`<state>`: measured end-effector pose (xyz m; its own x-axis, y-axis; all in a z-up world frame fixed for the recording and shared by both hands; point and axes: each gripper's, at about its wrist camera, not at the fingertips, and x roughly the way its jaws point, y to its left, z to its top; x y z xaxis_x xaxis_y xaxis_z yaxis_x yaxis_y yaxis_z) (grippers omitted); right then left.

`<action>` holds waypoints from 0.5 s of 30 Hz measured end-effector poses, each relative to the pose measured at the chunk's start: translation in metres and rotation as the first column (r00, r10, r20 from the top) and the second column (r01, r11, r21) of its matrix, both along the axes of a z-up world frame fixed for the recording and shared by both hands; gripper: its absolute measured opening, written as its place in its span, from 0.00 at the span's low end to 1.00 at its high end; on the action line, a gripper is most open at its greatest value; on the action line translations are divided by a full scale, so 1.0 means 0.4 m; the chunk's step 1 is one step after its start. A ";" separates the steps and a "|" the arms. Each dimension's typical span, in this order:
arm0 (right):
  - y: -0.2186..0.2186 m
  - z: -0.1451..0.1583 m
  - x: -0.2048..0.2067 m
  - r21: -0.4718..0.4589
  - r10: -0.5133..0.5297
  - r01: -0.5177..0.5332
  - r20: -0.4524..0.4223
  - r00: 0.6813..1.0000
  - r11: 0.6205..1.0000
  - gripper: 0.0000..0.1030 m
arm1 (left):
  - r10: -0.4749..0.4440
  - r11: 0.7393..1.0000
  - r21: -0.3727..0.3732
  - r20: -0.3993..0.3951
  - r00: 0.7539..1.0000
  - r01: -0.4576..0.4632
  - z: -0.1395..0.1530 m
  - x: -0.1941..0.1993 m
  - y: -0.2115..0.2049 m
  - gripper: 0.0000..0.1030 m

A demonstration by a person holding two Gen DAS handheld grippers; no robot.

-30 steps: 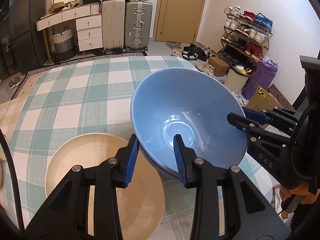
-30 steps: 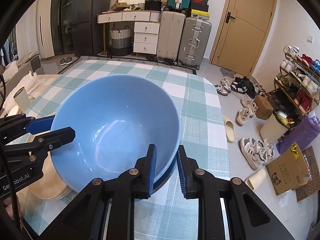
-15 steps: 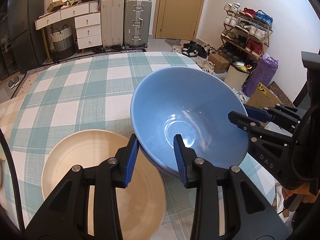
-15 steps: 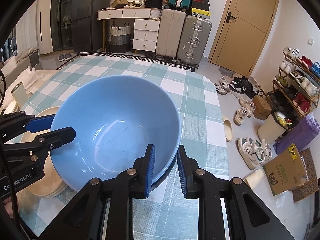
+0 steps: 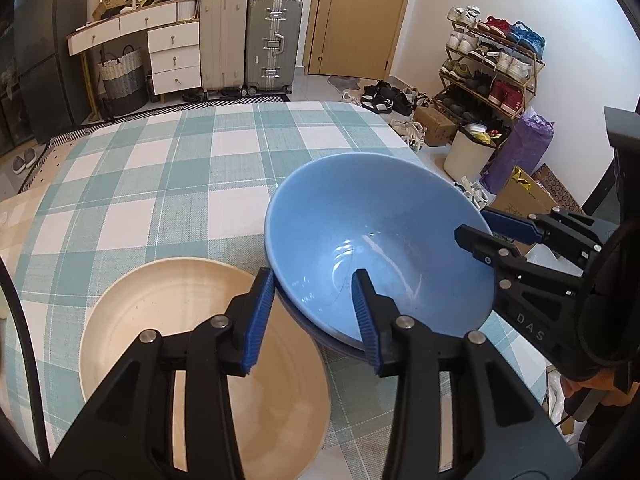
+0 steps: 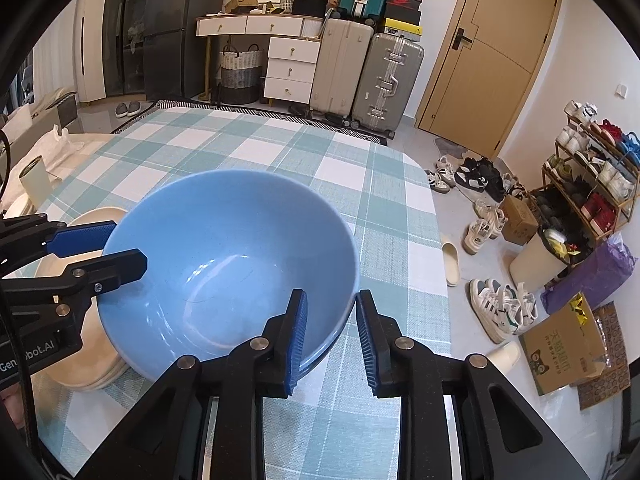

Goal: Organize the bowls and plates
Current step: 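Open the left gripper while the right gripper opens, releasing the nested bowl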

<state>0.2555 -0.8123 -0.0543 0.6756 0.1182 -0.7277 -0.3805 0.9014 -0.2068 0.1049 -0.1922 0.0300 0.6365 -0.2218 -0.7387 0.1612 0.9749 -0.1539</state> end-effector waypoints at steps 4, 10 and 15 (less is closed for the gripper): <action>0.000 -0.001 0.000 0.001 0.008 -0.008 -0.003 1.000 1.000 0.28 | -0.002 1.000 0.001 0.004 1.000 0.002 -0.001 0.004 0.002 0.44; 0.002 -0.003 -0.010 0.006 0.028 -0.028 -0.004 1.000 1.000 0.36 | 0.000 1.000 0.007 0.016 1.000 -0.001 -0.001 0.004 0.010 0.54; -0.004 -0.002 -0.017 0.042 0.047 -0.047 -0.005 0.999 0.998 0.55 | 0.011 1.000 0.000 0.009 1.000 -0.011 -0.007 0.010 0.027 0.64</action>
